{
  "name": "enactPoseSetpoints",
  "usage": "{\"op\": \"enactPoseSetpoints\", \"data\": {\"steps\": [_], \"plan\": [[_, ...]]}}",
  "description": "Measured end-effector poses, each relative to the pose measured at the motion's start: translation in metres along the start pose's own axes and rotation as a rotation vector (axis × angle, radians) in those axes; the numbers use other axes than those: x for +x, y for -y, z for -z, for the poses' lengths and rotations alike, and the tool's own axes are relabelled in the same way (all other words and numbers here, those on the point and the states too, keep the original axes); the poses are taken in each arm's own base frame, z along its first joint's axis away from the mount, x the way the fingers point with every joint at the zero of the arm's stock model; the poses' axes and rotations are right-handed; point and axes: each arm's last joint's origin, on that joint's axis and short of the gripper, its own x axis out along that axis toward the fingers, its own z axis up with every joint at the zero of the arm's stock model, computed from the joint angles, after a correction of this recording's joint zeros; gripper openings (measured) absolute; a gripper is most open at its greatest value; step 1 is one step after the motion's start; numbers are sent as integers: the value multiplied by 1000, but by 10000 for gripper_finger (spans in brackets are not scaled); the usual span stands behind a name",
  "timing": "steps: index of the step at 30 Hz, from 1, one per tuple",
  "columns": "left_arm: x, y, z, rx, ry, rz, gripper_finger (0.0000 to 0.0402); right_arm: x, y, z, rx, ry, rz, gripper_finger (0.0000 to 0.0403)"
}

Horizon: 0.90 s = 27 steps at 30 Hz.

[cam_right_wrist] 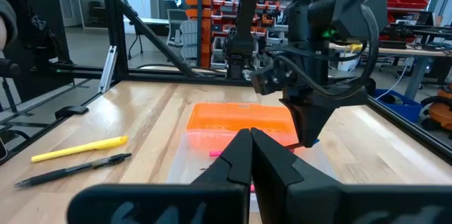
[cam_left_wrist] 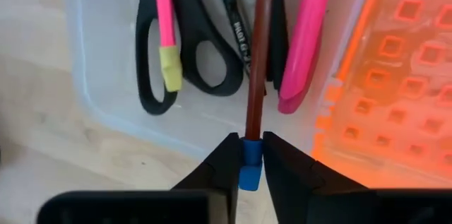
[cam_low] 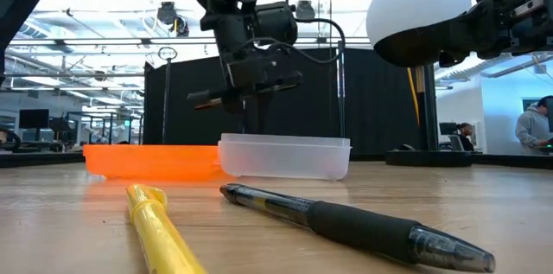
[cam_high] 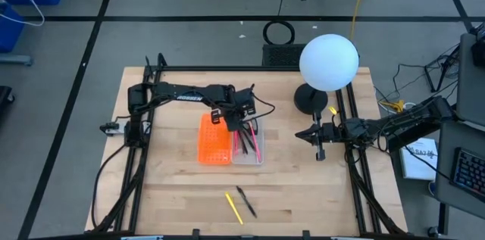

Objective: Pick & place school supplies into a supply box
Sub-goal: Put the brown pencil into the transparent supply box

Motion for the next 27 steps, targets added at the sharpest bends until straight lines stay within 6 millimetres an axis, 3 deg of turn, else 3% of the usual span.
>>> {"op": "enactPoseSetpoints", "data": {"steps": [8,18,27], "plan": [[-1,-1,-9,-2,-46,-12,86,0,0,0,0,0,0,0],[-30,-8,-25,-72,13,-137,87,0,0,0,-2,0,0,0],[-41,-11,-31,-181,45,-185,88,0,0,-1,8,9,0,0]]}}
